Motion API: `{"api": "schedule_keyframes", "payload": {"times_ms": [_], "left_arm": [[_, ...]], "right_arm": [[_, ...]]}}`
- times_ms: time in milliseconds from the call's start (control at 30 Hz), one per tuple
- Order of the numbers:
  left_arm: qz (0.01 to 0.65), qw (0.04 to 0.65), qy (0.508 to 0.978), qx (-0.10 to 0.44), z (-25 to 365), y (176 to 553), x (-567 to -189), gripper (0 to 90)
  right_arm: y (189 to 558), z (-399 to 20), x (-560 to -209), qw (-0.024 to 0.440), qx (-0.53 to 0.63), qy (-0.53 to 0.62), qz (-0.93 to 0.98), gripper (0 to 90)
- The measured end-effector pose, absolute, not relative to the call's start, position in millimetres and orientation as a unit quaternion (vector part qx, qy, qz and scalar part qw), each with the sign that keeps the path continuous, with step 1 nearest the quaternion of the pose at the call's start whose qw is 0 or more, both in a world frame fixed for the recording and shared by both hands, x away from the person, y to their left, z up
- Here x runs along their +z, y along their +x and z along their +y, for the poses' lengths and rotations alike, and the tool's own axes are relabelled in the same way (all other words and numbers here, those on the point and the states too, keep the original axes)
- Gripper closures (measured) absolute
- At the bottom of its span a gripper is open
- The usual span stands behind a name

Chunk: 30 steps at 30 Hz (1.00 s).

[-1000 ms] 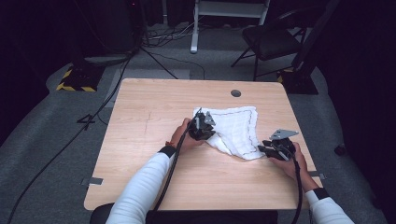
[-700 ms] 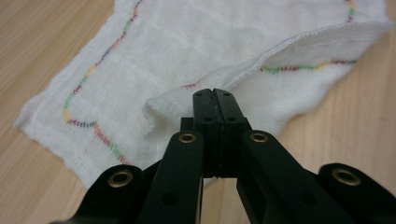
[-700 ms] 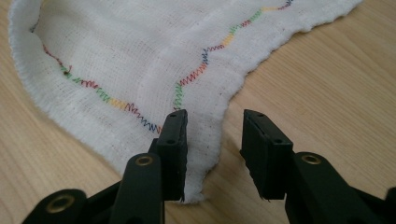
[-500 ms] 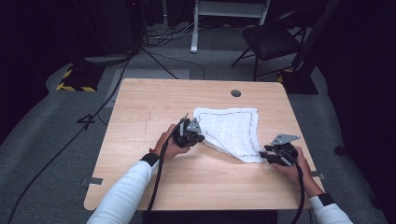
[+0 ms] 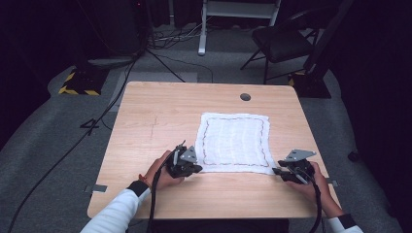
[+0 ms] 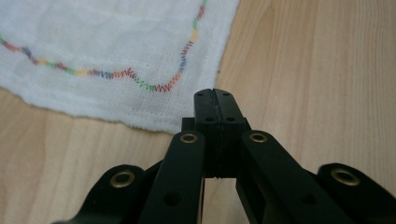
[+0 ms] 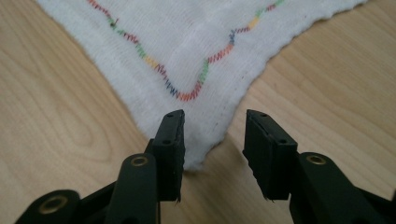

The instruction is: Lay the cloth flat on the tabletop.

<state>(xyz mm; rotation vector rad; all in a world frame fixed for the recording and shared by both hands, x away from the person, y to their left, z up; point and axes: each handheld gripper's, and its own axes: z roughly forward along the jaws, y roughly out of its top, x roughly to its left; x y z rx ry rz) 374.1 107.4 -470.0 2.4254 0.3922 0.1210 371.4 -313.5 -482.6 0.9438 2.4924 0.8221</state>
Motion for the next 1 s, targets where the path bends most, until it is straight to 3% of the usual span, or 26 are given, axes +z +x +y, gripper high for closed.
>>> {"api": "schedule_keyframes", "payload": {"times_ms": [267, 367, 567, 700, 1000], "left_arm": [[0.176, 0.338, 0.923, 0.059, 126, 359, -474, 88.9], [0.195, 0.351, 0.913, 0.072, 132, 359, -471, 80.6], [0.255, 0.359, 0.891, 0.110, 138, 368, -467, 46.6], [0.286, 0.357, 0.881, 0.123, 140, 382, -467, 28.8], [0.304, 0.371, 0.866, 0.141, 140, 408, -464, 20.5]], "right_arm": [[350, -319, -482, 0.183, 0.309, 0.322, 0.876, 60.0], [348, -324, -476, 0.184, 0.335, 0.327, 0.864, 59.2], [350, -320, -468, 0.177, 0.371, 0.318, 0.855, 53.4], [354, -304, -467, 0.177, 0.375, 0.304, 0.858, 46.1], [367, -247, -463, 0.169, 0.390, 0.234, 0.874, 42.4]]}}
